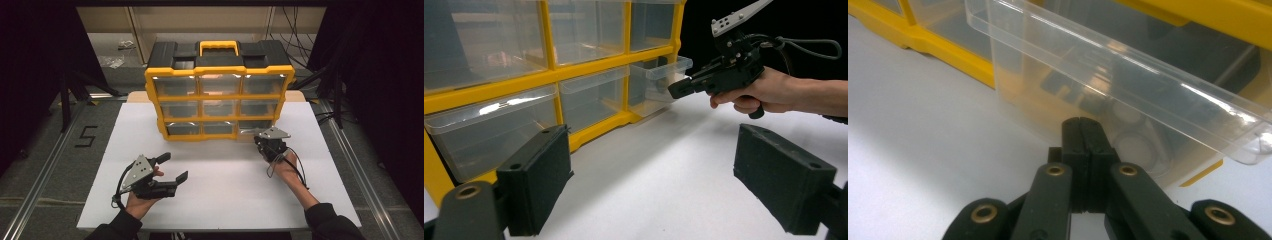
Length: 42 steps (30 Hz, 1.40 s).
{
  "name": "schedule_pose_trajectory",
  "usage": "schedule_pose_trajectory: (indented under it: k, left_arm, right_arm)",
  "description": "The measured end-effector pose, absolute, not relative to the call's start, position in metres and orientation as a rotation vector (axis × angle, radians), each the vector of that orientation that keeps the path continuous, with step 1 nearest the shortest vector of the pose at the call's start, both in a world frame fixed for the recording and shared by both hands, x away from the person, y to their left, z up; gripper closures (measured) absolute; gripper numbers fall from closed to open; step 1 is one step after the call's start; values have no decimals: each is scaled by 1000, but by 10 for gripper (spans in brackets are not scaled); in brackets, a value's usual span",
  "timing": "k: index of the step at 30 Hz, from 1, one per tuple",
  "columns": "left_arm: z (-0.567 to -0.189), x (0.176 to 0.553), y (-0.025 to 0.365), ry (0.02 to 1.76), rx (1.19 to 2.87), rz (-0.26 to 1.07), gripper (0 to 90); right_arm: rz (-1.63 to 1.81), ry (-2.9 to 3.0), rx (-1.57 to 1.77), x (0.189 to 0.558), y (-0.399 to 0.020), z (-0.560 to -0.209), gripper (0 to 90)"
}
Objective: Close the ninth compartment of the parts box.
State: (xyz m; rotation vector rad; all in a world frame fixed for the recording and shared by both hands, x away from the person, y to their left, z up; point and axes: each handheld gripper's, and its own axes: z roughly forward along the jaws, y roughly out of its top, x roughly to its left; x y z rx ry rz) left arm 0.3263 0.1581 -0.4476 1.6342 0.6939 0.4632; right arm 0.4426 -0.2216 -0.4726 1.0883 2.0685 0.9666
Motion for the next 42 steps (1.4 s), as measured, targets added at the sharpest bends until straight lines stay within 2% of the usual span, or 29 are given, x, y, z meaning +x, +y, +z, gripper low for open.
schedule_pose_trajectory:
  k: [42]
  left_arm:
    - [-448,327,158,697,1632,461,147]
  right_arm:
    - [944,2020,1126,466,-223,-478,900]
